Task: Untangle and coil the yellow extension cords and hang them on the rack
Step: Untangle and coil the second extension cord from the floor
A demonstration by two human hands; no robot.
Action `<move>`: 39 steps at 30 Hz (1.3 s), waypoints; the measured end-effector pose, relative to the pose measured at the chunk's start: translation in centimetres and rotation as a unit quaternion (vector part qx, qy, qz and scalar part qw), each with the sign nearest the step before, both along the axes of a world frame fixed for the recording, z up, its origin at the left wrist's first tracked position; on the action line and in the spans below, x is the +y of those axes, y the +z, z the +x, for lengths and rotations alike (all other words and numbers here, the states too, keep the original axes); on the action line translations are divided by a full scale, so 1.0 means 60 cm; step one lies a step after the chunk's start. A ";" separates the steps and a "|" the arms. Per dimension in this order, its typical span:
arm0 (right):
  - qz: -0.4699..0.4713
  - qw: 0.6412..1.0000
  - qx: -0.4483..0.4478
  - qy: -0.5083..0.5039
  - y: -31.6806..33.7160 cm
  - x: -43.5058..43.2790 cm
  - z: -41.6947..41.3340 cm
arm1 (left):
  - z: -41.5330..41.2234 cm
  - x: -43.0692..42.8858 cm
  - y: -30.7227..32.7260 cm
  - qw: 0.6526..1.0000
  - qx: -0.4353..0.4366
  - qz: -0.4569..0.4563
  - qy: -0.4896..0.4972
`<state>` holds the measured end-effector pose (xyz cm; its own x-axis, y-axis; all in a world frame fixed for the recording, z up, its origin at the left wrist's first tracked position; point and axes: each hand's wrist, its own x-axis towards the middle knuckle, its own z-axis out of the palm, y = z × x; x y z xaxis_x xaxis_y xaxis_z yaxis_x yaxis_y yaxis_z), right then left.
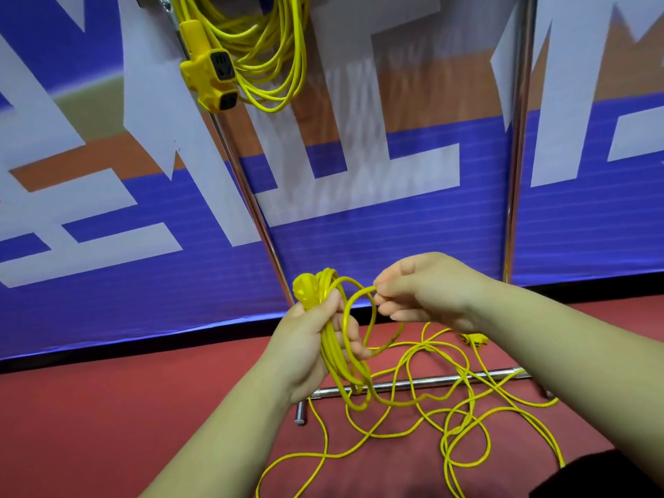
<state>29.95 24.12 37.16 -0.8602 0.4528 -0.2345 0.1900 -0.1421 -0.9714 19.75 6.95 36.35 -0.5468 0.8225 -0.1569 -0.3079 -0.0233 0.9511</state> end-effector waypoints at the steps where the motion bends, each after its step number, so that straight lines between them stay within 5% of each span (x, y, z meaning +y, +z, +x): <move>1: 0.082 0.997 0.003 -0.004 -0.004 0.006 0.004 | -0.004 0.000 0.002 1.000 -0.001 0.015 0.007; 3: 0.197 0.980 0.012 -0.023 -0.011 0.017 0.008 | -0.010 -0.003 0.007 0.999 -0.002 0.036 0.019; 10: 0.302 0.951 0.026 -0.059 -0.039 0.036 -0.009 | -0.021 -0.015 0.025 0.997 -0.055 0.057 -0.005; 19: 0.268 0.958 0.087 -0.045 -0.041 0.037 -0.017 | -0.031 -0.035 0.038 0.993 -0.107 0.027 -0.036; 31: 0.323 0.942 0.093 0.003 -0.035 0.023 -0.022 | -0.030 -0.046 0.032 0.991 -0.049 -0.006 -0.126; 39: 0.266 0.958 0.108 0.000 -0.045 0.013 -0.026 | -0.040 -0.044 0.022 0.972 -0.085 0.036 -0.217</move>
<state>28.40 24.89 34.48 -0.8622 0.4597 0.2128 -0.0234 0.3834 -0.9233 17.36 4.30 37.67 -0.1180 0.9819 -0.1484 -0.4566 0.0790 0.8861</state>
